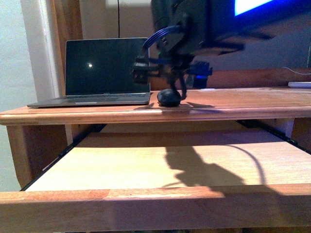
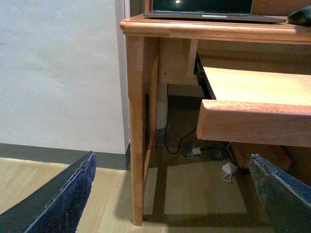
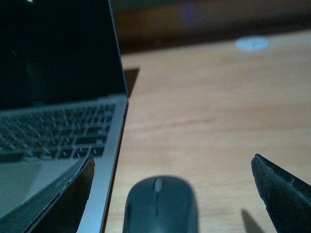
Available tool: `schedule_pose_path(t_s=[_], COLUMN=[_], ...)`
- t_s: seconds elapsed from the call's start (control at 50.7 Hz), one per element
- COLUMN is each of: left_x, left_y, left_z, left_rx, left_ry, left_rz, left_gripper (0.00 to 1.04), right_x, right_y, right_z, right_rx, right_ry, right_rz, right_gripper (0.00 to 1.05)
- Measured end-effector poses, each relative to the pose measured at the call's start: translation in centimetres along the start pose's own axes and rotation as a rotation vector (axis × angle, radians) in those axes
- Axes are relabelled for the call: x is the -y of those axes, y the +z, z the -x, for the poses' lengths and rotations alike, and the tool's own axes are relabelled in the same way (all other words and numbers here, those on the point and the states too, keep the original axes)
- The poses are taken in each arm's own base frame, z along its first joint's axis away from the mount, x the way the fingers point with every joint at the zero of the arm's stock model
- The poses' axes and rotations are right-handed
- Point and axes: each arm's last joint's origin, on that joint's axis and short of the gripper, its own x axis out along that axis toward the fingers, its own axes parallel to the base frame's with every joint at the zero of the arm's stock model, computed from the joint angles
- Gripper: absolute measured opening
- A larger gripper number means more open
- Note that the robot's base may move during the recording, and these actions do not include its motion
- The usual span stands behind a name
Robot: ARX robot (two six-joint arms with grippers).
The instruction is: Place mouse
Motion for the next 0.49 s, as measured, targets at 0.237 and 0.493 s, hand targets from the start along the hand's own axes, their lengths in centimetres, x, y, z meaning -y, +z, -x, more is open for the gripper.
schedule_pose_path(t_s=[0.237,0.493], left_x=[0.0,0.0], left_y=[0.0,0.0], left_z=[0.0,0.0], left_rx=[0.0,0.0], left_ry=[0.0,0.0], left_rz=[0.0,0.0], left_gripper=[0.97,0.97], right_x=[11.3,19.1], right_y=[5.3,-6.3], right_z=[12.4,21.7], right_rx=[0.218,-0.044], right_ry=[0.184,0.421], right_rz=[-0.034,0.05], right_gripper=[0.97,0.97])
